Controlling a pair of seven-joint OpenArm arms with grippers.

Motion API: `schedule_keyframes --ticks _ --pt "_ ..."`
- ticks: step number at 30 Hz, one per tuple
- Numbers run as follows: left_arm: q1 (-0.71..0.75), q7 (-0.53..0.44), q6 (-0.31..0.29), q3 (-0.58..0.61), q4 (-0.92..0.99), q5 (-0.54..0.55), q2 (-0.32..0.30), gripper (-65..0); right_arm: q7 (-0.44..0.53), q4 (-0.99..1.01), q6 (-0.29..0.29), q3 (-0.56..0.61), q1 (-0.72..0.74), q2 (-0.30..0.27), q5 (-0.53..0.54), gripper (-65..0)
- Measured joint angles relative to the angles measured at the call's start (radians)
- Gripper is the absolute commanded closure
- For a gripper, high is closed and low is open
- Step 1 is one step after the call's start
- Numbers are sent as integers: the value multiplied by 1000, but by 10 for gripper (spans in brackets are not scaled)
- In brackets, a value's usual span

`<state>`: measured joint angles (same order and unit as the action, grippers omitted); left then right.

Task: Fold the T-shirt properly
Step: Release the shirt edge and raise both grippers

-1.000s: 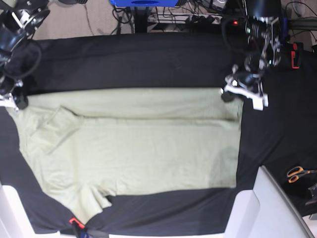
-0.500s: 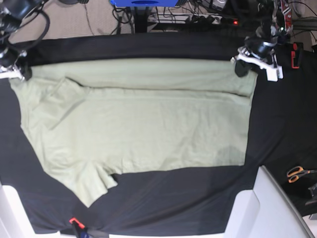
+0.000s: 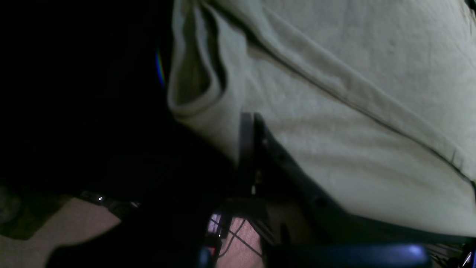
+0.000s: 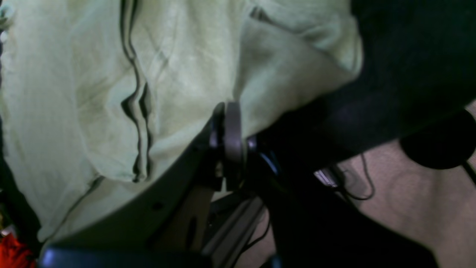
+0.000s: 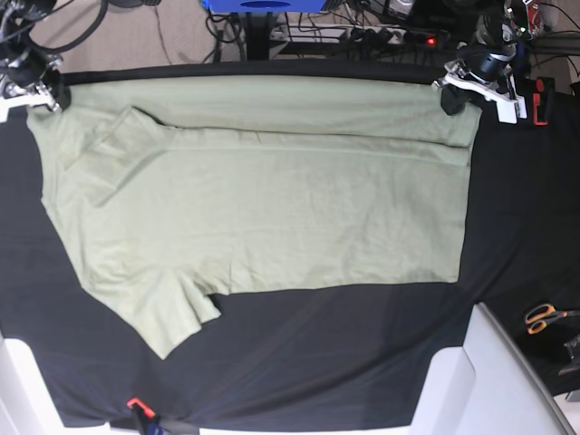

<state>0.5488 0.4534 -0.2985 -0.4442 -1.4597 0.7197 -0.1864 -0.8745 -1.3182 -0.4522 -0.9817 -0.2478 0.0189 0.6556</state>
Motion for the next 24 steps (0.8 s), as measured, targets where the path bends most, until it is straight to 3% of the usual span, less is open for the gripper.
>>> schedule_keyframes --ticks 9,11,14,16,17,21,24 --pt "19 0 0 5 3 0 0 0 -2 0 0 0 -18 -2 22 -18" --pt "19 0 0 2 3 0 0 0 -1 0 0 0 -19 -2 21 -83" --pt "26 0 4 0 3 -1 0 0 0 0 3 0 -19 -2 21 -303" --pt "40 -6 3 0 -3 -44 0 -133 2 -5 -7 0 -30 -2 54 -441" --pt "45 -6 5 -1 -3 -89 0 -207 6 -14 -2 0 -36 -2 71 -479" --pt "43 -10 11 -61 -3 -151 19 -416 3 -85 12 0 -80 0 95 -461" --pt "37 -3 11 -122 -3 -159 31 -536 6 -151 18 -2 -72 -3 97 -461"
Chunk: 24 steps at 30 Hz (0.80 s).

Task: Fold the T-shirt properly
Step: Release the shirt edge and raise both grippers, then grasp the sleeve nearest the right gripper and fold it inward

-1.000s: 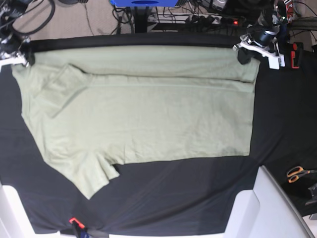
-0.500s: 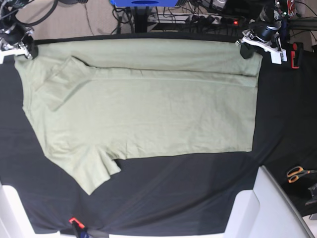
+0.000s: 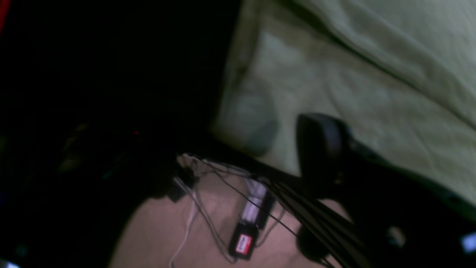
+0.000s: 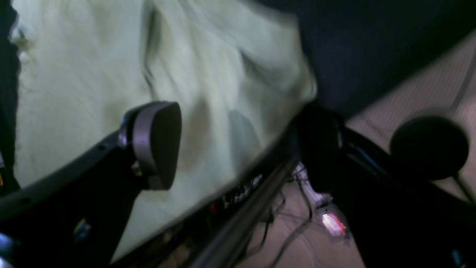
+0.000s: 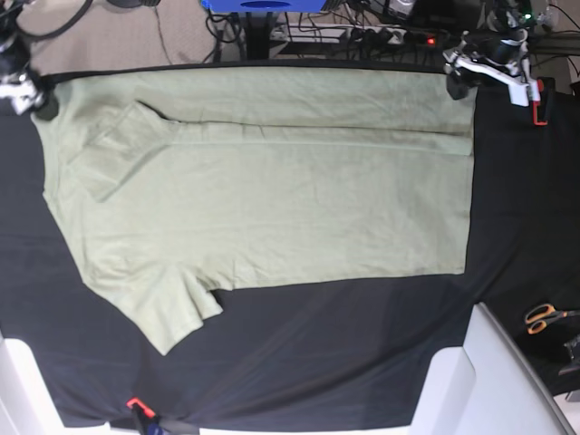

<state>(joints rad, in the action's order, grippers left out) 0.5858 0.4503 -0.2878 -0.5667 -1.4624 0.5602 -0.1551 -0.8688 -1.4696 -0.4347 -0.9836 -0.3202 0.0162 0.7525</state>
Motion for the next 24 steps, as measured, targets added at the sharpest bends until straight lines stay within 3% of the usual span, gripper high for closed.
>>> schedule_keyframes --ticks 2,4,8,12,14,16,21,24 --pt "-10 9 -11 -73 0 1 -1 -561 6 -34 16 2 12 -5 8 -465" --pt "-34 13 -3 -147 1 -3 -38 -561 23 -52 79 6 11 -34 7 -467" --pt "-102 -6 2 -260 -15 -5 -147 -561 109 -47 140 11 53 -154 -9 -470" --pt "-153 98 -4 -274 -37 -2 -210 -561 143 88 94 187 220 -351 -54 -470" --pt "-190 175 -3 -275 -56 -2 -219 -561 192 207 57 318 328 -404 -114 -470" --pt "-228 242 -4 -275 -83 -1 -216 -561 263 343 21 436 437 -424 -192 -470" --pt "-242 270 -8 -272 -113 4 -176 -551 418 669 24 644 617 -433 -392 -470" --pt "-233 280 -12 -268 -114 5 -165 -504 523 830 24 733 684 -423 -417 -470"
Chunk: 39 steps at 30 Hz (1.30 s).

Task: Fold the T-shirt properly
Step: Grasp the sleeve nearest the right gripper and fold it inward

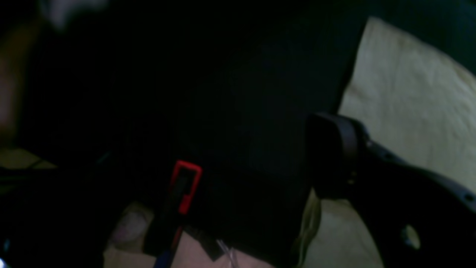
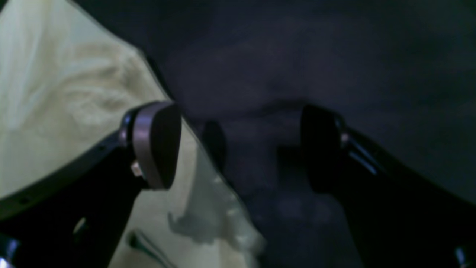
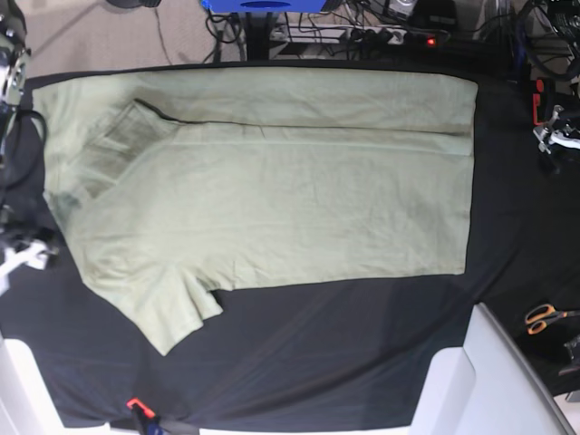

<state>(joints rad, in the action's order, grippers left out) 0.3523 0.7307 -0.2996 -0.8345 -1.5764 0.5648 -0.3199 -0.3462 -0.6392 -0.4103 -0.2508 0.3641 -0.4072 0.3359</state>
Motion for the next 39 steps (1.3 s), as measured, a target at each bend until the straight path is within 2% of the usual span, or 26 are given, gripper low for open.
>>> schedule_keyframes --ticks 3,6,9,10,14,21,22,24,28,29,31,35,39 --pt "-1 -8 1 0 -8 1 -8 -454 75 124 -6 50 54 12 0 -470" --pt "0 -7 -11 -1 -8 1 -10 -446 115 198 -5 88 86 9 2 -470" --pt "2 -6 -111 -2 -8 -3 -7 -449 118 227 3 117 103 14 -3 -470" --pt "2 -4 -123 -2 -8 -2 -7 -448 120 227 3 121 103 24 -3 -470" --pt "-3 -6 -119 -2 -8 -8 3 -444 120 227 -2 128 103 60 1 -470" --pt "-6 -4 -119 -2 -7 -8 12 -443 123 227 2 128 106 73 0 -459" --pt "-6 -4 -119 -2 -7 -8 12 -443 127 227 2 128 106 76 0 -443" --pt "-6 -4 -119 -2 -7 -8 13 -443 125 227 -1 128 107 77 0 -350" --pt "-6 -4 -119 -2 -7 -8 12 -443 118 227 1 128 106 76 -3 -39" --pt "-5 -4 -119 -2 -7 -8 13 -443 118 227 2 128 106 76 -2 0" --pt "-6 -4 -119 -2 -7 -8 13 -443 119 227 2 128 106 76 0 -14" --pt "-5 -6 -119 -2 -7 -8 21 -443 101 157 2 126 85 78 -4 0" --pt "-2 -4 -119 -1 -7 -8 29 -443 -10 -34 2 124 18 79 -3 0"
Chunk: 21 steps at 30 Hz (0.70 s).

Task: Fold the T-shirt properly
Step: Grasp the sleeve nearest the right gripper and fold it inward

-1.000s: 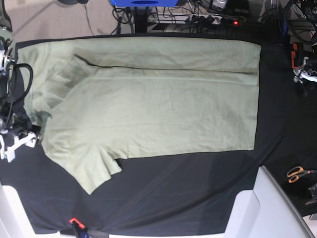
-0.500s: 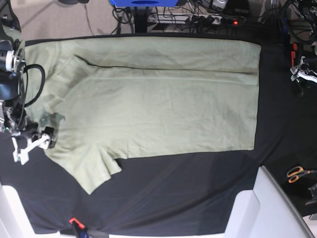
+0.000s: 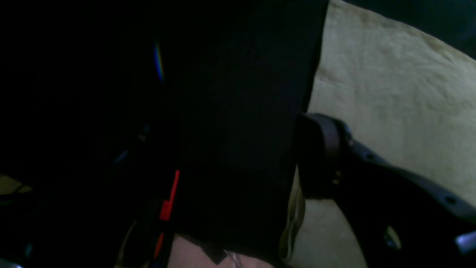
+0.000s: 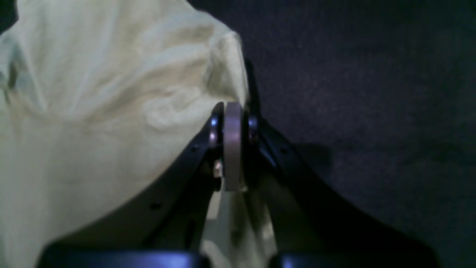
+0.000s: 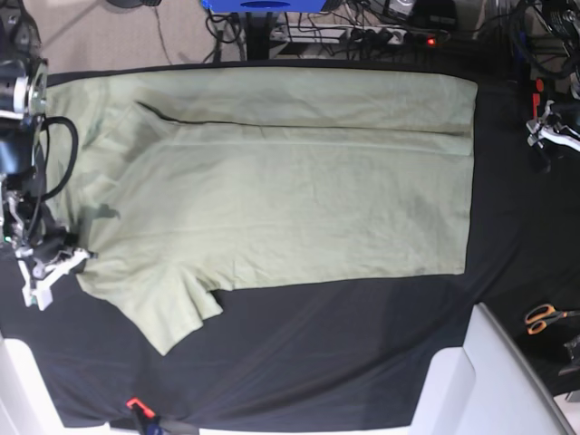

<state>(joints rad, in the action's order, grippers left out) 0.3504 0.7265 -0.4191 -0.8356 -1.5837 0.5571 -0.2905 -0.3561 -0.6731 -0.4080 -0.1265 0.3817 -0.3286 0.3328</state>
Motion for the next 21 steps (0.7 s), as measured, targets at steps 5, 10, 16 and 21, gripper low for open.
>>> schedule_keyframes --ticks 5,10,16,21 --pt "2 0 0 0 0 0 -3 -443 -170 -275 3 -26 -114 21 -1 0" --pt "4 0 0 -1 0 0 -3 -443 -356 -499 3 -166 -200 76 2 0" --pt "4 -1 3 43 0 -3 -8 -443 -522 -724 -3 -201 -322 131 4 0" --pt "2 0 0 64 0 -4 -6 -443 -567 -822 -1 -201 -400 187 4 -29"
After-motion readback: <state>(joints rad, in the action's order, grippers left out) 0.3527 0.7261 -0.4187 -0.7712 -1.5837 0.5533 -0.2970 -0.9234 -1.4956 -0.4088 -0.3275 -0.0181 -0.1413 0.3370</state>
